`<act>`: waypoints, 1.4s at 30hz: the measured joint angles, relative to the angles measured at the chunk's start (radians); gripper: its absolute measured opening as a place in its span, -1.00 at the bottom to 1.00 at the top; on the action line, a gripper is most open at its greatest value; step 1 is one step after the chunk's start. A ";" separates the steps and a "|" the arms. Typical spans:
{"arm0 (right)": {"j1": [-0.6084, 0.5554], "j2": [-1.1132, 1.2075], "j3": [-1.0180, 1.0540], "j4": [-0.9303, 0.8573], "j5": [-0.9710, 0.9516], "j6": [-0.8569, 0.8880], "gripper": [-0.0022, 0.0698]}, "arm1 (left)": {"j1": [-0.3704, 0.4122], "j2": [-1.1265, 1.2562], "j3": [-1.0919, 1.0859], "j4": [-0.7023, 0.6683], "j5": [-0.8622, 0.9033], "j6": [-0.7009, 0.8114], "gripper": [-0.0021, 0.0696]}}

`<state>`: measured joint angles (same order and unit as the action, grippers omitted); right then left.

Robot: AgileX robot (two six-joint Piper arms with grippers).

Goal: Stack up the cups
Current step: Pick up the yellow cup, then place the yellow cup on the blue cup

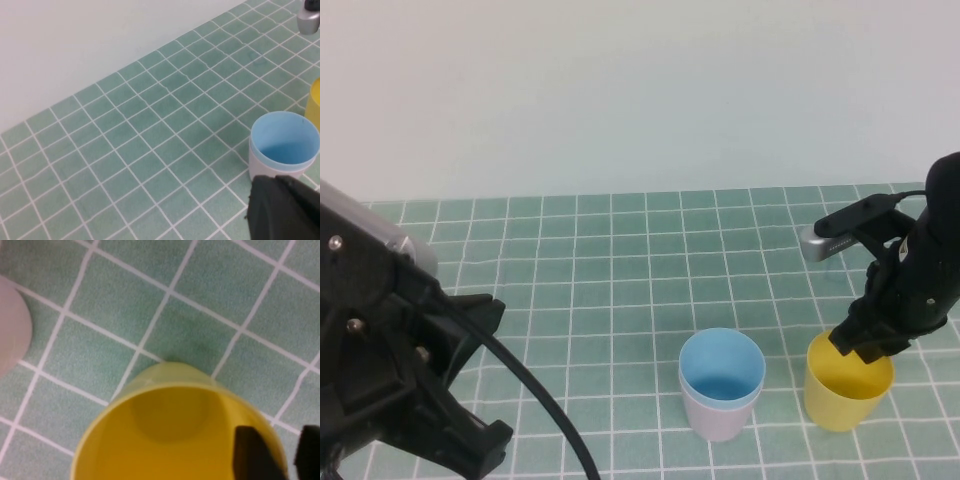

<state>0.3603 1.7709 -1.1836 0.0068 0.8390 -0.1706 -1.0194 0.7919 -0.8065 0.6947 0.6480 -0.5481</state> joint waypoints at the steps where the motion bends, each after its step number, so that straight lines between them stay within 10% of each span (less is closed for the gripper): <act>1: 0.000 0.002 -0.002 -0.007 -0.002 0.000 -0.39 | 0.000 0.000 0.000 0.000 0.000 0.000 -0.95; 7: 0.000 0.006 -0.006 -0.012 0.001 0.002 -0.86 | 0.000 0.000 0.000 0.000 0.000 -0.003 -0.95; 22: 0.004 -0.126 -0.384 -0.087 0.374 0.018 -0.87 | 0.000 0.000 0.000 0.024 0.000 -0.056 -0.95; 42: 0.270 -0.024 -0.404 0.044 0.310 0.054 -0.88 | 0.000 0.000 0.007 0.171 0.101 -0.224 -0.95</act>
<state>0.6307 1.7474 -1.5872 0.0508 1.1493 -0.1166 -1.0194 0.7919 -0.7999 0.8654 0.7485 -0.7723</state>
